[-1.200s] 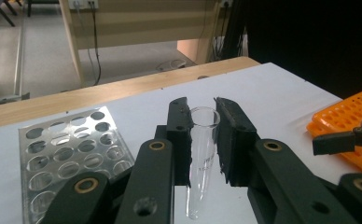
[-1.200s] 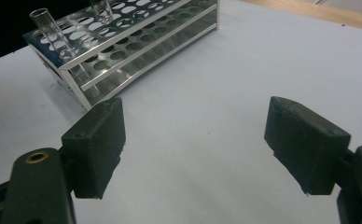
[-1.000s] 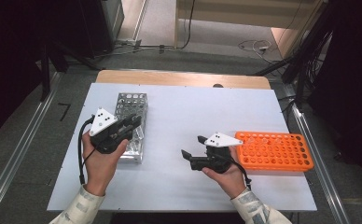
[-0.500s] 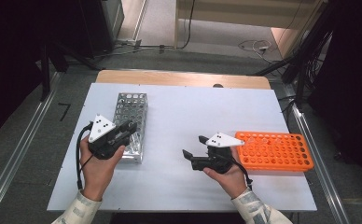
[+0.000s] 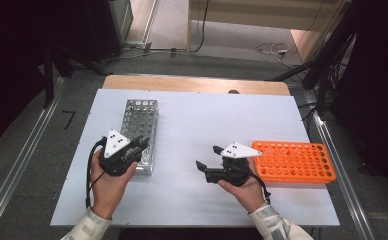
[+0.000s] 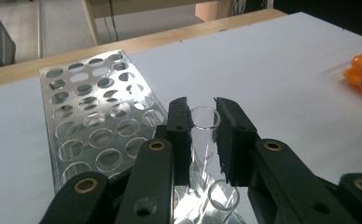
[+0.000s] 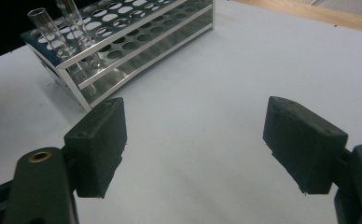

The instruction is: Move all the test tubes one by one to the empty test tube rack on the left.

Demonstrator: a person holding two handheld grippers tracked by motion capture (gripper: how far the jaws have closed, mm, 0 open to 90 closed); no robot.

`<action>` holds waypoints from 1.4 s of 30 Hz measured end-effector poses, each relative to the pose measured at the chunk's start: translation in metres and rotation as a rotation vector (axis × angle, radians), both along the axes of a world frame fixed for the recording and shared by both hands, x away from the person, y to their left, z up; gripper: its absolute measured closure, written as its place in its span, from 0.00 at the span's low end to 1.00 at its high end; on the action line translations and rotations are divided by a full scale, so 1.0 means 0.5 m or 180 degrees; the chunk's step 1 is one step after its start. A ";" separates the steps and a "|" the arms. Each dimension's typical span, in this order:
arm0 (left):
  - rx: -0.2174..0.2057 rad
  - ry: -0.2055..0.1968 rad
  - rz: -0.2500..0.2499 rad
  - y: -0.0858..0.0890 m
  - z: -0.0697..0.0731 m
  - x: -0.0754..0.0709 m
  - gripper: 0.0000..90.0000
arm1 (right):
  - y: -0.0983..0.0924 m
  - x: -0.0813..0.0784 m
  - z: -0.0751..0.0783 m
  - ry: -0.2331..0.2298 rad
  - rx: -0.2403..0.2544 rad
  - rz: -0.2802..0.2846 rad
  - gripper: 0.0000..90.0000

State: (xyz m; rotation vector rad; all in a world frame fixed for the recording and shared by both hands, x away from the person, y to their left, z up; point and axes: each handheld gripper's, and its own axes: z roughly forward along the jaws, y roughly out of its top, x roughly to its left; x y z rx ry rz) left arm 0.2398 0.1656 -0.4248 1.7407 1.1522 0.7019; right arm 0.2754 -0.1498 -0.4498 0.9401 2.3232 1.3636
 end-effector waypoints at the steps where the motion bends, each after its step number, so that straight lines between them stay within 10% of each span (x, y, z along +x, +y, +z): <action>1: 0.0007 0.0014 0.0004 0.000 -0.001 -0.001 0.85 | 0.000 0.000 0.000 -0.0001 0.0000 0.0001 0.22; 27: -0.0079 0.0105 -0.0017 0.003 -0.003 -0.001 0.79 | 0.002 -0.002 -0.001 0.0007 -0.0007 0.0003 0.22; 42: -0.0330 -0.0053 0.0037 -0.006 0.004 -0.005 0.31 | -0.017 -0.010 0.010 -0.0052 0.0001 -0.0081 0.22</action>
